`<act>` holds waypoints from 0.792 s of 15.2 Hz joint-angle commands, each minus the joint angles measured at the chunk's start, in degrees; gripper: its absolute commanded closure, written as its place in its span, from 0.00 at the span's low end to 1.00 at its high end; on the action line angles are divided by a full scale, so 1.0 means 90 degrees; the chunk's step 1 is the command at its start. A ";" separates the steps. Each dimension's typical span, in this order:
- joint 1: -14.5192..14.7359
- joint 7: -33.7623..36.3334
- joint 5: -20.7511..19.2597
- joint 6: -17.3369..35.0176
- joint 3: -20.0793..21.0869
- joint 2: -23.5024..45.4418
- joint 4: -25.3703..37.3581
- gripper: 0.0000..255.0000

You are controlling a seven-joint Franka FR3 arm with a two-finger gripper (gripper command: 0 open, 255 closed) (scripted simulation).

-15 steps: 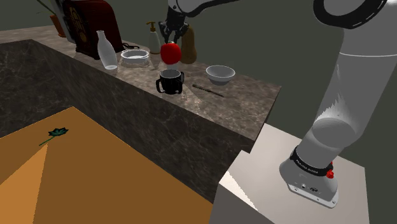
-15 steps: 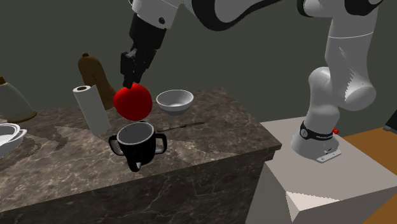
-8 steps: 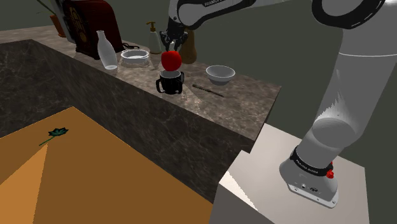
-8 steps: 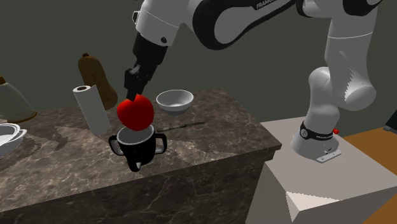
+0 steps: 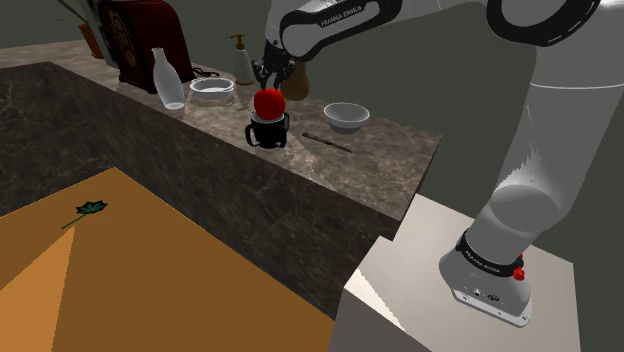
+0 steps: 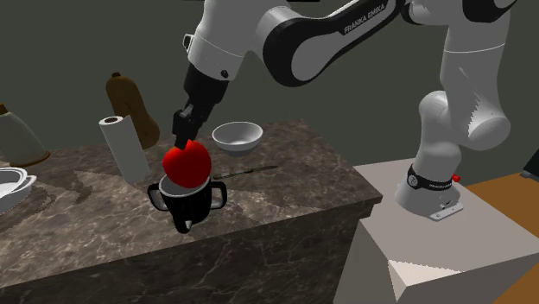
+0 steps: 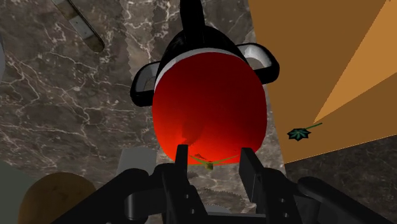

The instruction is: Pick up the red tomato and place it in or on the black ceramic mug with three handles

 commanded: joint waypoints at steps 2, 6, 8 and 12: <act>-0.0001 0.0002 -0.0002 0.0005 -0.0002 0.0003 -0.0021 1.00; -0.0002 0.0003 -0.0002 0.0008 -0.0002 0.0002 -0.0026 0.00; -0.0004 0.0002 0.0000 0.0014 -0.0002 -0.0004 -0.0037 0.00; -0.0017 -0.0042 0.0073 -0.0116 0.0026 -0.0161 -0.0056 0.00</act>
